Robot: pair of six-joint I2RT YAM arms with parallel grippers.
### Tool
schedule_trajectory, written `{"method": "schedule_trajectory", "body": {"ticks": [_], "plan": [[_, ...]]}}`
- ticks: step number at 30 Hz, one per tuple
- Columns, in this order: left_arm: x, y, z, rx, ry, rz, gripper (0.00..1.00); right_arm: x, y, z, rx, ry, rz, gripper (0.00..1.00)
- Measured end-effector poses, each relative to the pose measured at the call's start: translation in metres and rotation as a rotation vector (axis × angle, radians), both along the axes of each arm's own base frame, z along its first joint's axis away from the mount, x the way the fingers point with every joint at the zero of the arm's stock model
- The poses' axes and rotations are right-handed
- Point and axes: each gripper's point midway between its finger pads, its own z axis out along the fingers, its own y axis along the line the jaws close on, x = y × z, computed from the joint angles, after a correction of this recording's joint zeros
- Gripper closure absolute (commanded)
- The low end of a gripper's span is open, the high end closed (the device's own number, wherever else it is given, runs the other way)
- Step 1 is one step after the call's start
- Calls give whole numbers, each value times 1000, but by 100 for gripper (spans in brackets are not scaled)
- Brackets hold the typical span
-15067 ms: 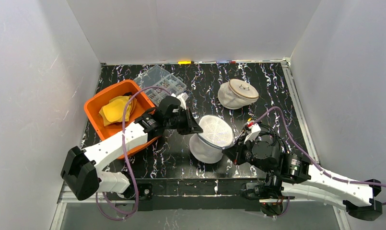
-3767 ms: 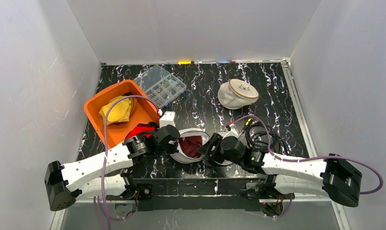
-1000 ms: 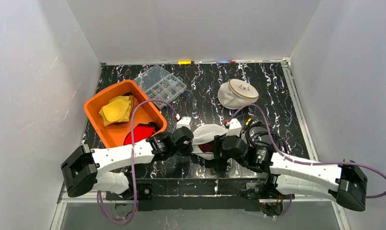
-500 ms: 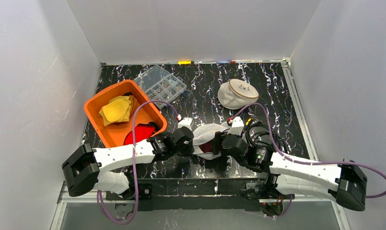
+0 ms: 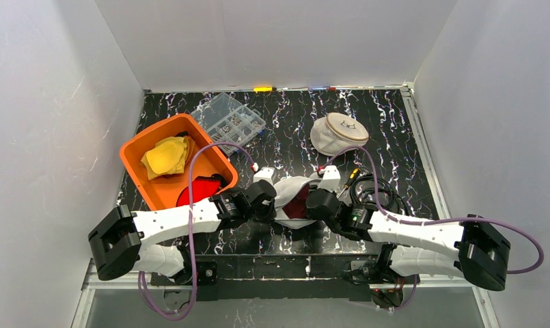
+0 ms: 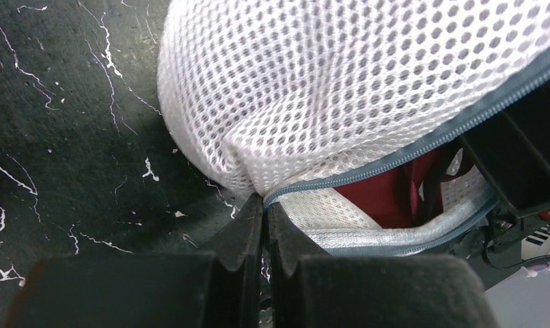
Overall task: Unzip the laundry bag and remove the bra
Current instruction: Pick up the bra from the laundry bag.
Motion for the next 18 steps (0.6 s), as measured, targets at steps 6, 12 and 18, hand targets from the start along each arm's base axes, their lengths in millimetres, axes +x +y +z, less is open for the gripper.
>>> {"method": "schedule_trajectory", "body": {"ticks": [6, 12, 18], "plan": [[-1, 4, -1, 12, 3, 4, 100, 0, 6, 4, 16, -8, 30, 99], [2, 11, 11, 26, -13, 35, 100, -3, 11, 25, 21, -68, 139, 99], [11, 7, 43, -6, -64, 56, 100, -6, 6, 41, -22, -125, 221, 94]]}}
